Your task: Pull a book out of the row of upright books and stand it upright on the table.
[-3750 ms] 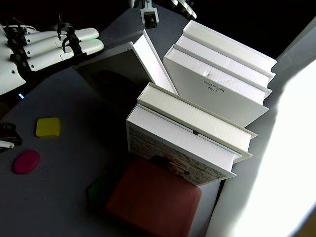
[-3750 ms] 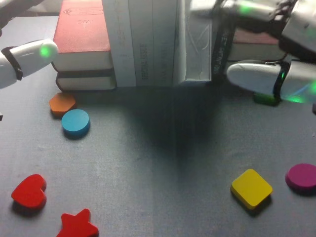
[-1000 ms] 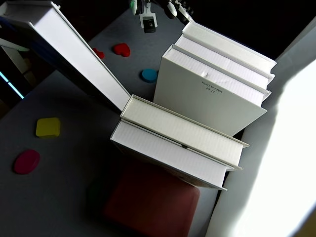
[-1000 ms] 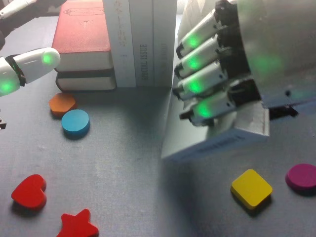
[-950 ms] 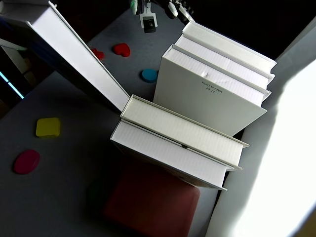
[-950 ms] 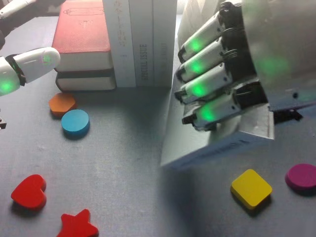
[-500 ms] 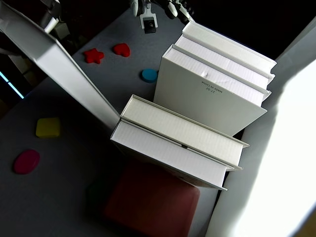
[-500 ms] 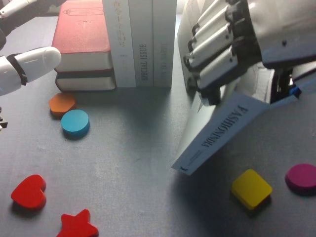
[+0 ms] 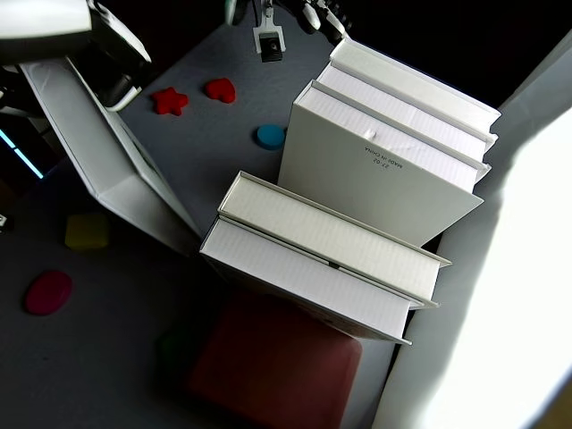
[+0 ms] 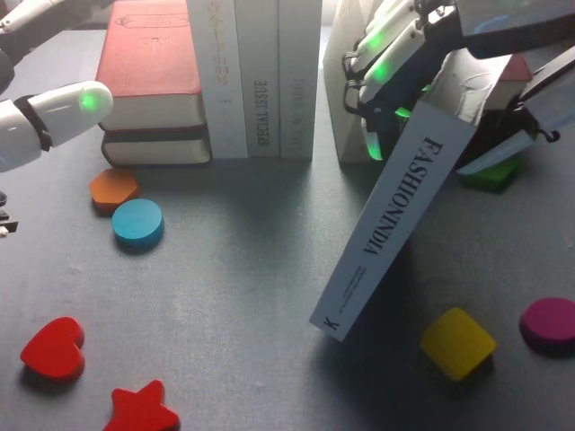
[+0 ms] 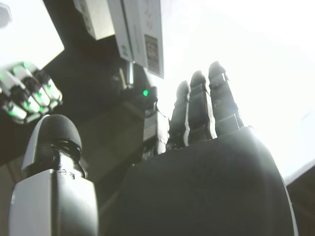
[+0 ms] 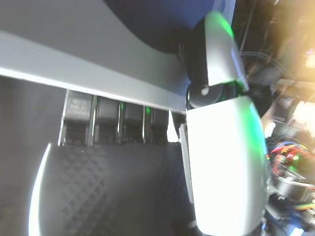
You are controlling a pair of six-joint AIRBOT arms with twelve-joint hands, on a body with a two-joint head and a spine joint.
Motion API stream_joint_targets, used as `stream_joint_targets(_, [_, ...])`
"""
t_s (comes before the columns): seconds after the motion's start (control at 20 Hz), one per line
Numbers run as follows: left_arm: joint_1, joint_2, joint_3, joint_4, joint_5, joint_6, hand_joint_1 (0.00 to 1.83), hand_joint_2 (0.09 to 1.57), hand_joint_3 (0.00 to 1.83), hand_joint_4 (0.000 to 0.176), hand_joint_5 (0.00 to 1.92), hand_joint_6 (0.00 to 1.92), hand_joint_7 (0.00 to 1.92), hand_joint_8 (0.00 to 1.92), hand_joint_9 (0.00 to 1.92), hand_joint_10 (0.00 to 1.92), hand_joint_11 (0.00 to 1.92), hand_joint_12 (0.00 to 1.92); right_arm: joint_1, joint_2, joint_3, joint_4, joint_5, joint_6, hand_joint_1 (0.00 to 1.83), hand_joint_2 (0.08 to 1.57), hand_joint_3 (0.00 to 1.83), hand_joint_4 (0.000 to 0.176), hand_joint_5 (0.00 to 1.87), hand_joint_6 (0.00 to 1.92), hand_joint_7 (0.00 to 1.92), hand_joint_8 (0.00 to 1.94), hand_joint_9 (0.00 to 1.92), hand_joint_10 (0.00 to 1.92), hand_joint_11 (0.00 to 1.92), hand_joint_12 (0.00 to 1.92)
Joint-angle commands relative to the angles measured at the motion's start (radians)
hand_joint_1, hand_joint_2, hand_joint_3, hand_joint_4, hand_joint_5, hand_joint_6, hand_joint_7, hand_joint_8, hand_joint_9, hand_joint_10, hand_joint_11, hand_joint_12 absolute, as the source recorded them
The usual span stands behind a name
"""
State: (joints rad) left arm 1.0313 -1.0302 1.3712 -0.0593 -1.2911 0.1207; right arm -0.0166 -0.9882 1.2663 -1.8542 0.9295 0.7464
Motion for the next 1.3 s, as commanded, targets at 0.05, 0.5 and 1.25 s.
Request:
stream_joint_targets(0.05, [-0.012, -0.004, 0.004, -0.029, -0.111, -0.012, 0.36, 1.36, 0.0, 0.057, 0.16, 0.0, 0.02, 0.0, 0.0, 0.0, 0.0, 0.24, 0.006, -0.001, 0.01, 0.089, -0.001, 0.03, 1.18, 1.29, 0.0, 0.0, 0.79, 1.19, 0.62, 1.76, 0.64, 1.91, 0.69, 1.92])
stream_joint_targets(0.5, [-0.012, -0.01, 0.006, -0.03, -0.105, -0.016, 0.31, 1.35, 0.0, 0.052, 0.19, 0.0, 0.05, 0.0, 0.03, 0.01, 0.0, 0.38, 0.001, -0.042, 0.07, 0.12, -0.01, 0.05, 1.18, 1.29, 0.0, 0.0, 0.79, 1.19, 0.62, 1.76, 0.64, 1.91, 0.69, 1.92])
stream_joint_targets(1.25, [-0.011, -0.015, 0.01, -0.032, -0.11, -0.022, 0.26, 1.35, 0.0, 0.08, 0.15, 0.0, 0.01, 0.0, 0.0, 0.0, 0.0, 0.22, -0.096, -0.157, 0.202, 0.17, -0.036, 0.065, 0.72, 1.13, 0.0, 0.028, 0.27, 1.04, 0.03, 0.04, 0.0, 0.01, 0.0, 0.01])
